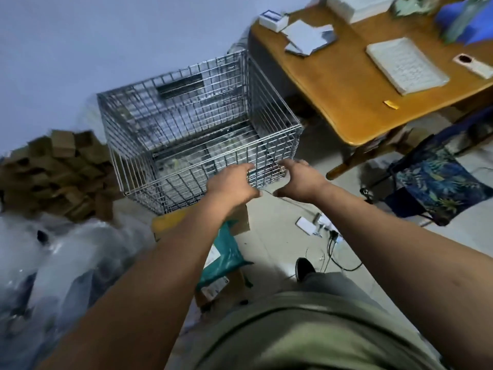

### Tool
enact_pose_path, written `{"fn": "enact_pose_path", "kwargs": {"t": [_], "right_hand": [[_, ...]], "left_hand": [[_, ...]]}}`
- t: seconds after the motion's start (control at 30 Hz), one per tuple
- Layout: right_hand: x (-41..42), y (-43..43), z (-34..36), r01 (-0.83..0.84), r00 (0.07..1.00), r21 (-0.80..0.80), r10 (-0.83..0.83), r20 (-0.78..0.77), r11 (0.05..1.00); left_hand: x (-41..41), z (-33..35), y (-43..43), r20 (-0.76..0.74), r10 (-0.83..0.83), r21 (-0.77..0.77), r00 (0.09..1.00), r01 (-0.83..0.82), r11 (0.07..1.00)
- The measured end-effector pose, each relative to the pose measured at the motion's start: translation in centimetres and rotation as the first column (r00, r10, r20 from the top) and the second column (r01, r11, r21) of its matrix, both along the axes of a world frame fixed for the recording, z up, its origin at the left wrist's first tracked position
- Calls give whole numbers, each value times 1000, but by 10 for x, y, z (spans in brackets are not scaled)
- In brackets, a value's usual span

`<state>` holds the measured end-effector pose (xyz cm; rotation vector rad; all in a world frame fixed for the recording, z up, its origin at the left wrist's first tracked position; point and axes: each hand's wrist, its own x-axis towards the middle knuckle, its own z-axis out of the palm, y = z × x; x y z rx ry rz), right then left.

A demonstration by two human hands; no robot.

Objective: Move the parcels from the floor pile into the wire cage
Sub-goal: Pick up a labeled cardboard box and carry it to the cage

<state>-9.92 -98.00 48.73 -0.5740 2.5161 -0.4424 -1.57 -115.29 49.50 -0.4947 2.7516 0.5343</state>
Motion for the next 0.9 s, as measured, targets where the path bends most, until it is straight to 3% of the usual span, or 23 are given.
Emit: {"fn": "enact_pose_path", "kwargs": {"t": [0.27, 0.57, 0.9], "right_hand": [[36, 57, 25, 139, 990, 17, -139, 33, 990], [19, 179, 25, 323, 945, 12, -323, 45, 946], [11, 321, 9, 540, 839, 23, -540, 70, 842]], "left_hand": [[-11, 34, 53, 48, -136, 53, 990, 134, 990], [-59, 39, 180, -19, -300, 95, 954, 301, 949], [-108, 21, 334, -25, -557, 129, 830, 555, 822]]}}
